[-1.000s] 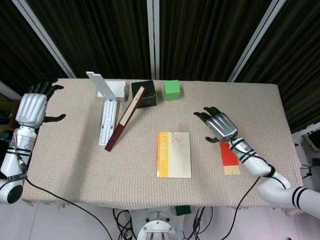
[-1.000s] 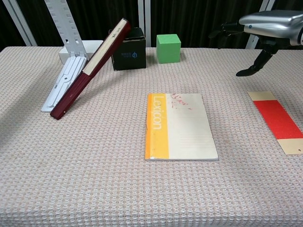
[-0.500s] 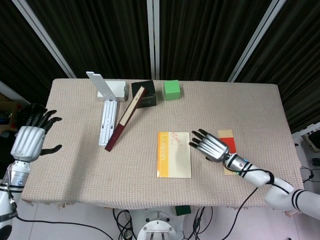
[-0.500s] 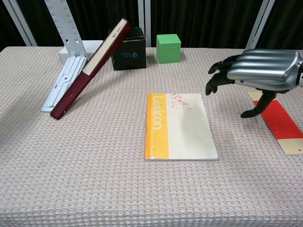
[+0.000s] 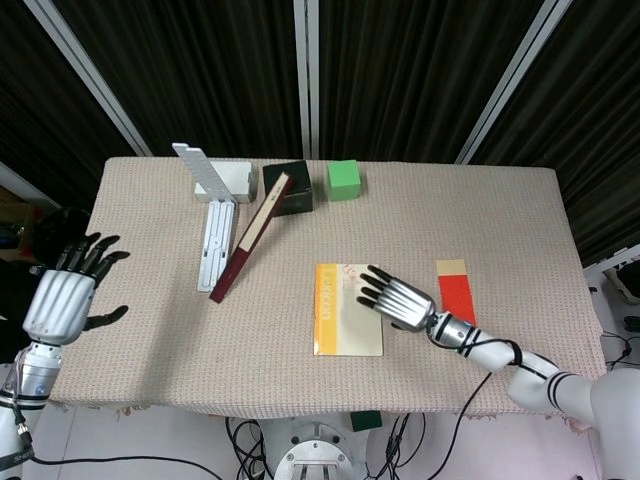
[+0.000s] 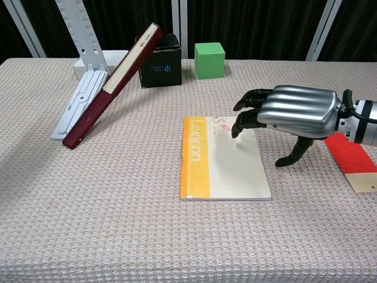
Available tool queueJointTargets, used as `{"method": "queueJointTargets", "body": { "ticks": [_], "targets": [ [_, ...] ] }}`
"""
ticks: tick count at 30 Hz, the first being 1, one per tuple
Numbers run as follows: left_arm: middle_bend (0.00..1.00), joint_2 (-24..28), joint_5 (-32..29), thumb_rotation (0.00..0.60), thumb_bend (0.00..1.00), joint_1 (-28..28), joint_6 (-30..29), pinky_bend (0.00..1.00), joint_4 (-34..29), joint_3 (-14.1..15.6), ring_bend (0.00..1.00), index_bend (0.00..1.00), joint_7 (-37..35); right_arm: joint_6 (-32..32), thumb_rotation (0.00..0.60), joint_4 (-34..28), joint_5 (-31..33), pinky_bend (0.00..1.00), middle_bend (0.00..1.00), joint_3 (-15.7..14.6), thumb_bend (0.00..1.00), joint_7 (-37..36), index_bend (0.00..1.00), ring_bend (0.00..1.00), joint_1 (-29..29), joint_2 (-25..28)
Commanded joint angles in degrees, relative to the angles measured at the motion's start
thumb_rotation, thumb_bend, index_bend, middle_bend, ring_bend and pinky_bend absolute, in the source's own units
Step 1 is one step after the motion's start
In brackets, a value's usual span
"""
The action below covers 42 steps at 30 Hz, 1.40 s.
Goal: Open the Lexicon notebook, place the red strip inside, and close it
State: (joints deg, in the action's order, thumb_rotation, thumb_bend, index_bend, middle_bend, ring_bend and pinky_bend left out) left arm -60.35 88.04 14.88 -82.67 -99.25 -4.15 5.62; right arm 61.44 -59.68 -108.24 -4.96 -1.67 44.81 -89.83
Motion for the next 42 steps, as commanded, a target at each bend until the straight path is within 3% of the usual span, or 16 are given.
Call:
{"method": "queueJointTargets", "body": {
  "ticks": [1,20,27,42],
  "targets": [
    [0.13,0.02,-0.11,0.600,0.02,0.10,0.24,0.12,0.04,-0.11,0.08,0.25,-0.04,0.35,0.600,1.15,-0.09,0.11,0.26,-0.22,0.05,-0.20,0.29,0.10,0.42,-1.03],
    [0.13,-0.41,0.05,0.600,0.02,0.06,0.49,0.12,0.21,-0.42,0.08,0.25,1.60,1.88,0.600,5.95,0.55,0.11,0.26,-0.68,0.05,-2.23,0.29,0.10,2.71,-5.58],
    [0.13,-0.81,0.36,0.600,0.02,-0.08,-0.03,0.12,0.42,-0.64,0.08,0.25,0.83,4.68,0.600,10.97,-0.07,0.11,0.29,-1.26,0.18,-5.22,0.31,0.11,2.95,-8.96],
    [0.13,-0.82,0.82,0.600,0.02,-0.28,-0.47,0.12,0.41,-0.85,0.08,0.25,0.17,9.76,0.600,18.13,0.18,0.11,0.32,-1.25,0.20,-9.96,0.34,0.12,3.37,-14.06]
  ]
}}
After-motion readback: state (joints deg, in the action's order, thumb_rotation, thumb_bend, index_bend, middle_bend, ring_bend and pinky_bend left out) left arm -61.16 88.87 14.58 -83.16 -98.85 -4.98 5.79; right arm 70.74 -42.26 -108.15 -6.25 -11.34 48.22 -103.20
